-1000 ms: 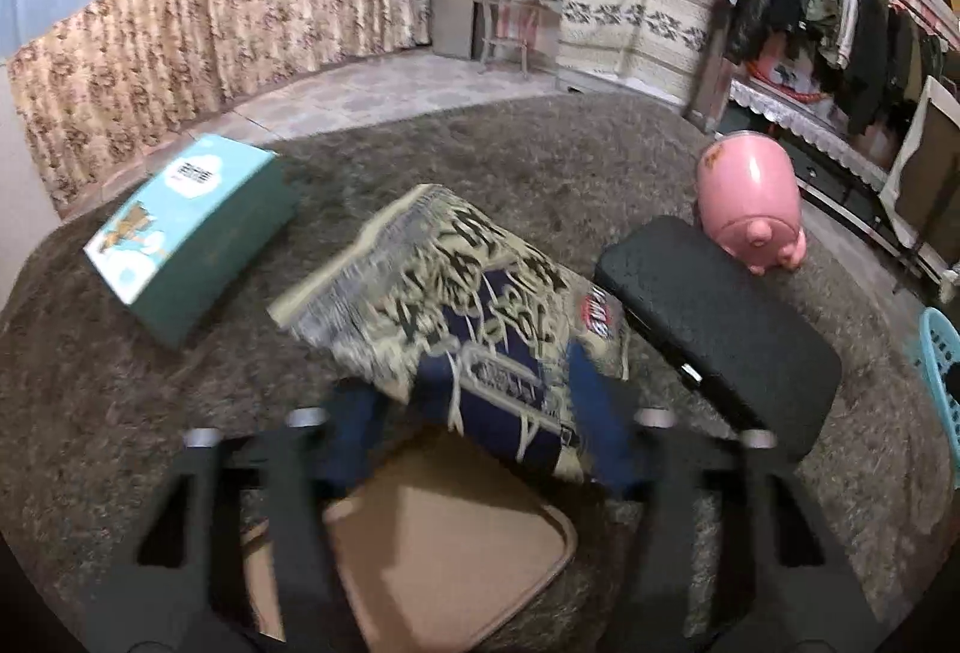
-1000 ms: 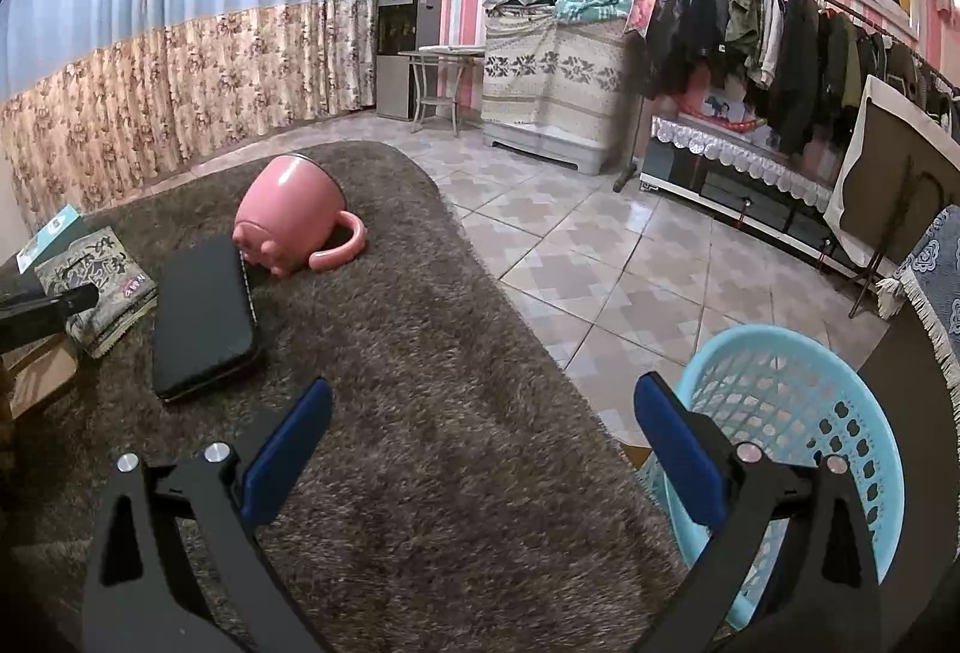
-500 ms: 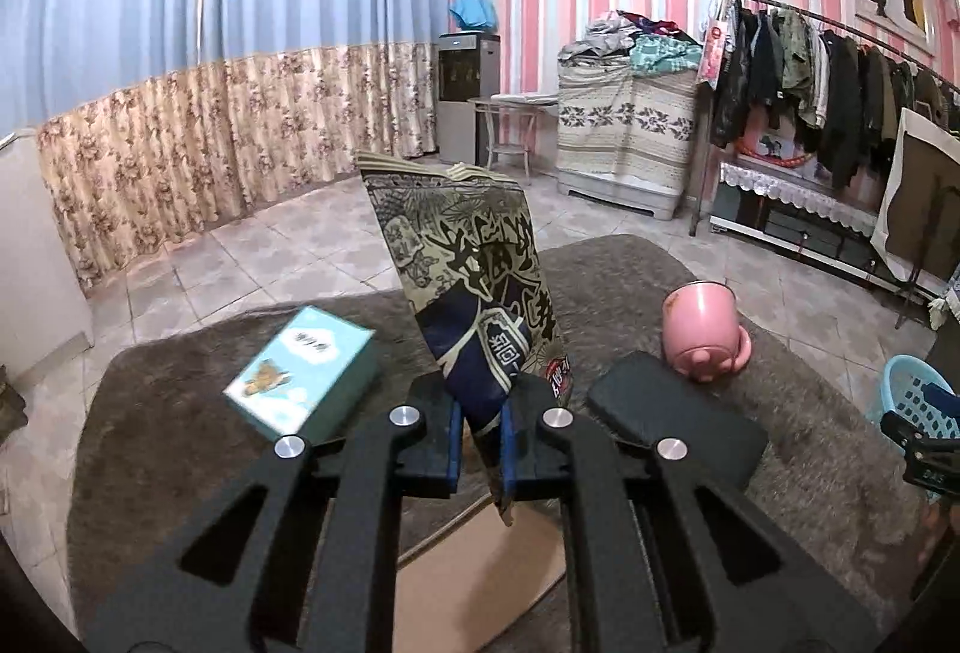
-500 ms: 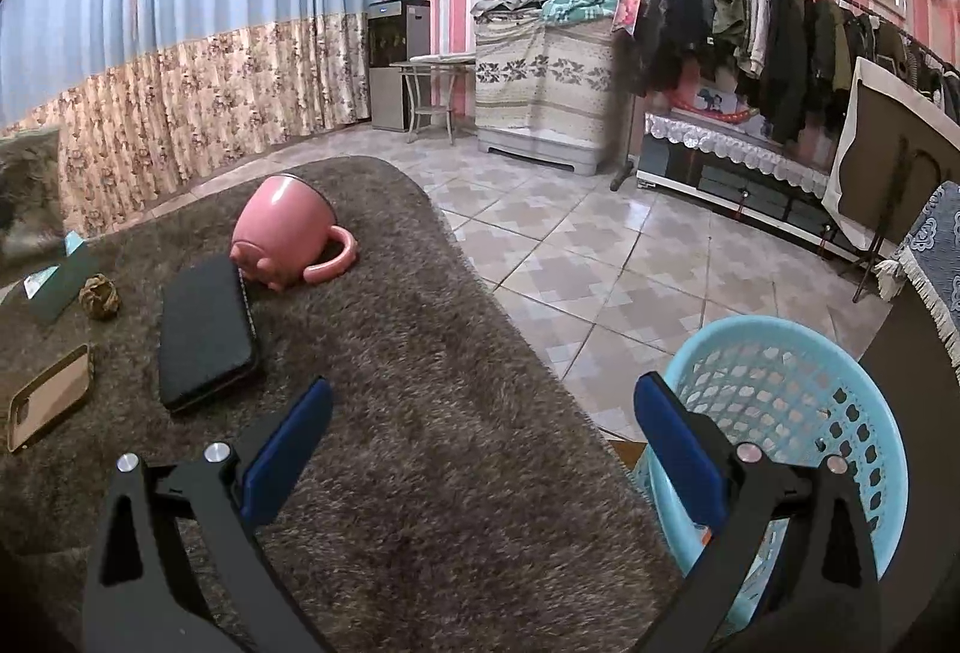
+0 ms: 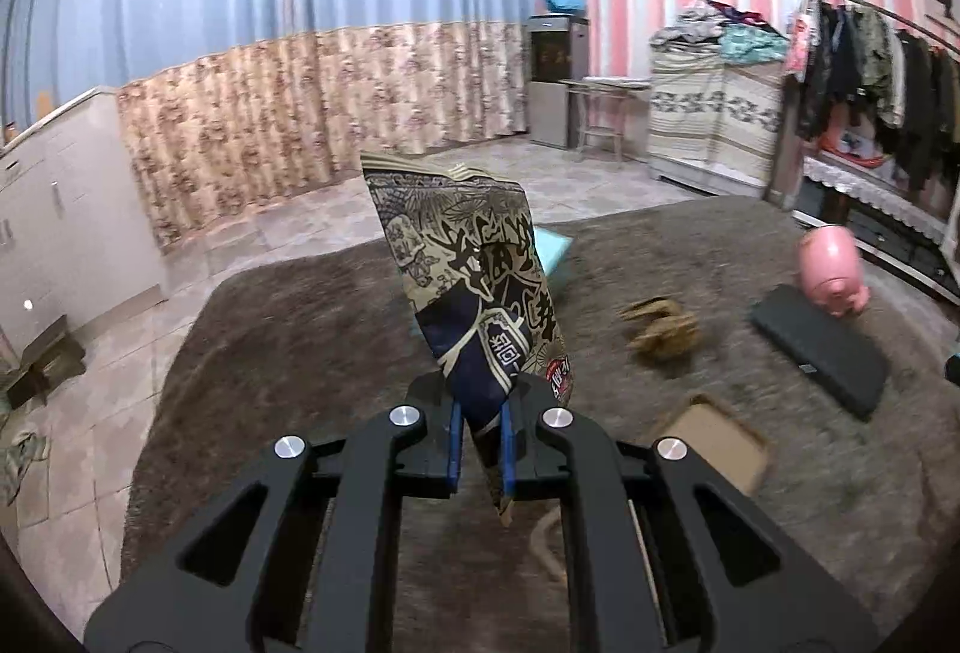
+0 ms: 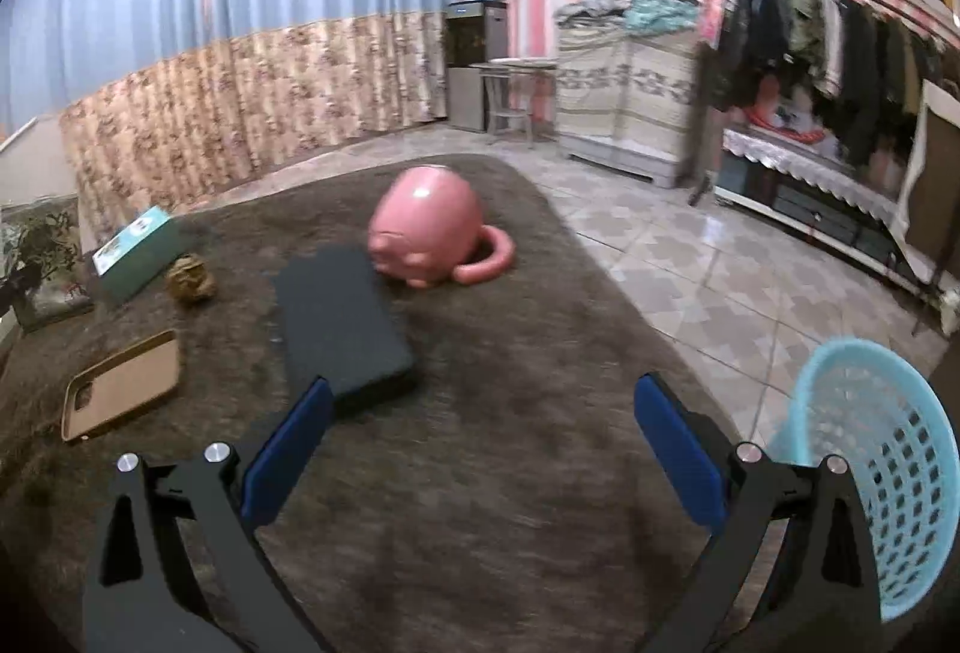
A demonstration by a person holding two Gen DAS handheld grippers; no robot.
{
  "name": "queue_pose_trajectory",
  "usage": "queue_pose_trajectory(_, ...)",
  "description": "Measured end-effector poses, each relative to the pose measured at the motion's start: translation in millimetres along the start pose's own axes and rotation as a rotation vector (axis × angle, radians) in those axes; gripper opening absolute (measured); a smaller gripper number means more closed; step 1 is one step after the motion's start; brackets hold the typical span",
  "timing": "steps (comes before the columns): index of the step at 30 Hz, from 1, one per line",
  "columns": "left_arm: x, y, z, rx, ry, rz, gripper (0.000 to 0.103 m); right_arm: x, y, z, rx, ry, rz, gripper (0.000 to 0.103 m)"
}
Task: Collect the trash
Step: 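Hold the snack packet in the left tool while the right tool grasps the brown crumpled paper, then carry the snack packet and brown paper over the blue basket with both tools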
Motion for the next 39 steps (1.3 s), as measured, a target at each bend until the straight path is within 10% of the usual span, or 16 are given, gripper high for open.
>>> queue_pose_trajectory(14,17,-22,-60,-0.149,0.041,0.059,0.008,42,35,-177,-0.173,0.23,0.0,0.098)
queue_pose_trajectory(24,28,-30,-73,-0.221,0.033,0.019,0.008,86,41,-240,-0.301,0.24,-0.044,0.097)
queue_pose_trajectory(30,33,-32,-72,-0.227,0.015,0.015,0.008,106,32,-255,-0.321,0.327,-0.143,0.042)
queue_pose_trajectory(39,29,-33,-66,-0.193,0.014,0.032,0.008,44,38,-184,-0.249,0.287,-0.022,0.041)
Point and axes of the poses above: each gripper's, at about its wrist camera, not at the fingertips, and x roughly the way its jaws point, z to its right, y to its top, the point moved 5 cm from there along x, roughly the way its jaws point, and after that the axes turned 7 degrees about -y, right-handed, at the moved point
